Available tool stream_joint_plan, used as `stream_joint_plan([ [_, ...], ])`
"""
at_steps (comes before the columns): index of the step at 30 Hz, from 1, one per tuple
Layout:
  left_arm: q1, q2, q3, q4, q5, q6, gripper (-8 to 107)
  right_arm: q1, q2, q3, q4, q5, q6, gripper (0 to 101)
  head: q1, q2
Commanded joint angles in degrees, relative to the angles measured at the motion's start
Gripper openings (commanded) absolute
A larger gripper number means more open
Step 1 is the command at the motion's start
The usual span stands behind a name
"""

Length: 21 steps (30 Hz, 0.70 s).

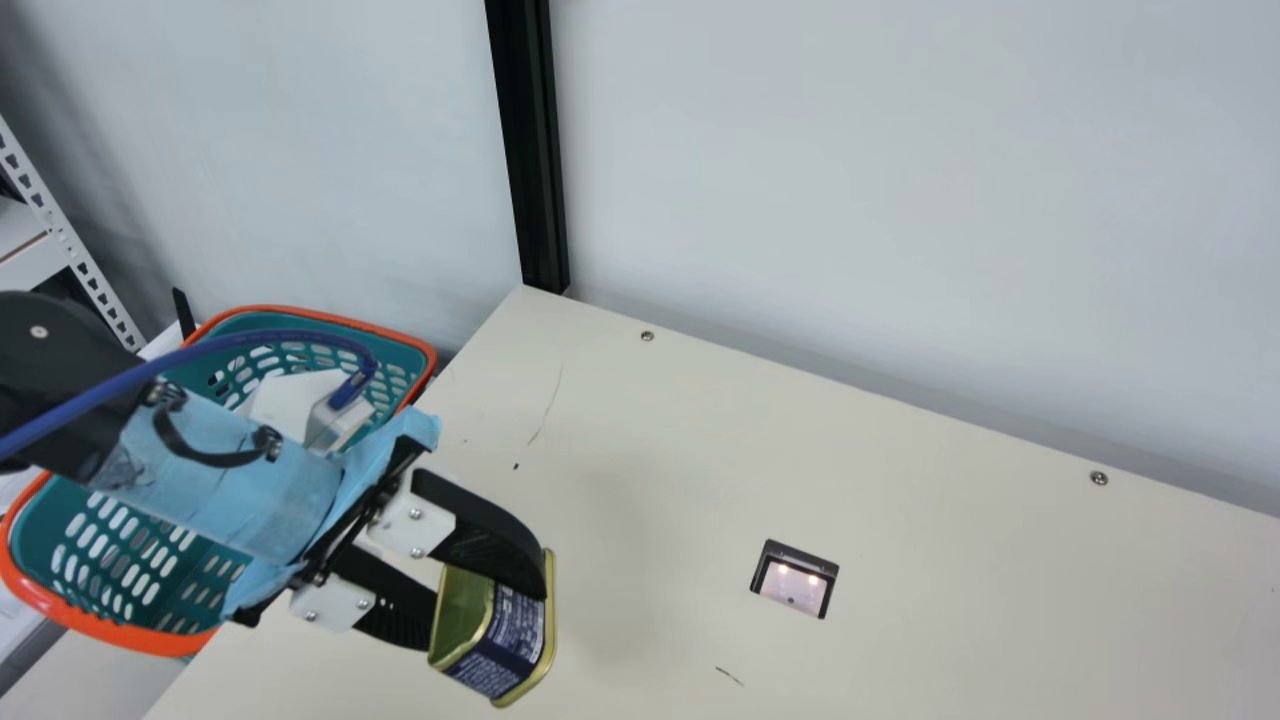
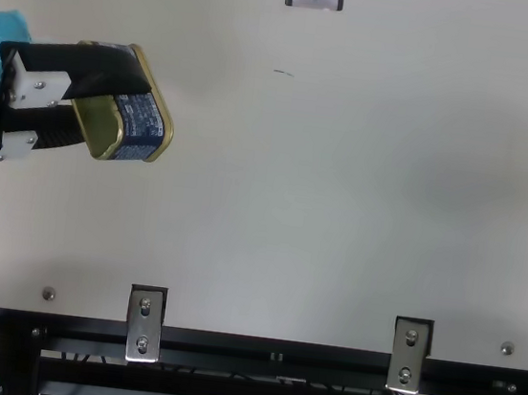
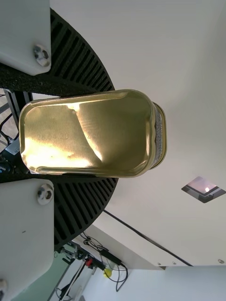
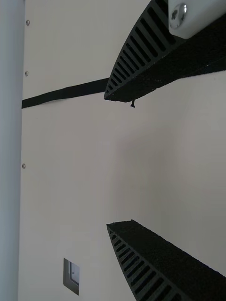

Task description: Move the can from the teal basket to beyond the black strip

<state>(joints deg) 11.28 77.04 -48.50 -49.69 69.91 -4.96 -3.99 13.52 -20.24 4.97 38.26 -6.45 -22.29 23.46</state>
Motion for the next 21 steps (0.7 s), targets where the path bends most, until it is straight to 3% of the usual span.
stream_joint_plan([
  [1, 0.00, 0.00, 0.00, 0.00, 0.00, 0.00, 10, 0.00, 0.00, 0.00, 0.00, 0.00, 0.00, 101, -2.67, 0.78],
  [12, 0.00, 0.00, 0.00, 0.00, 0.00, 0.00, 10, 0.00, 0.00, 0.00, 0.00, 0.00, 0.00, 101, -2.23, 1.65],
  [21, 0.00, 0.00, 0.00, 0.00, 0.00, 0.00, 10, 0.00, 0.00, 0.00, 0.00, 0.00, 0.00, 101, 2.69, 5.43],
])
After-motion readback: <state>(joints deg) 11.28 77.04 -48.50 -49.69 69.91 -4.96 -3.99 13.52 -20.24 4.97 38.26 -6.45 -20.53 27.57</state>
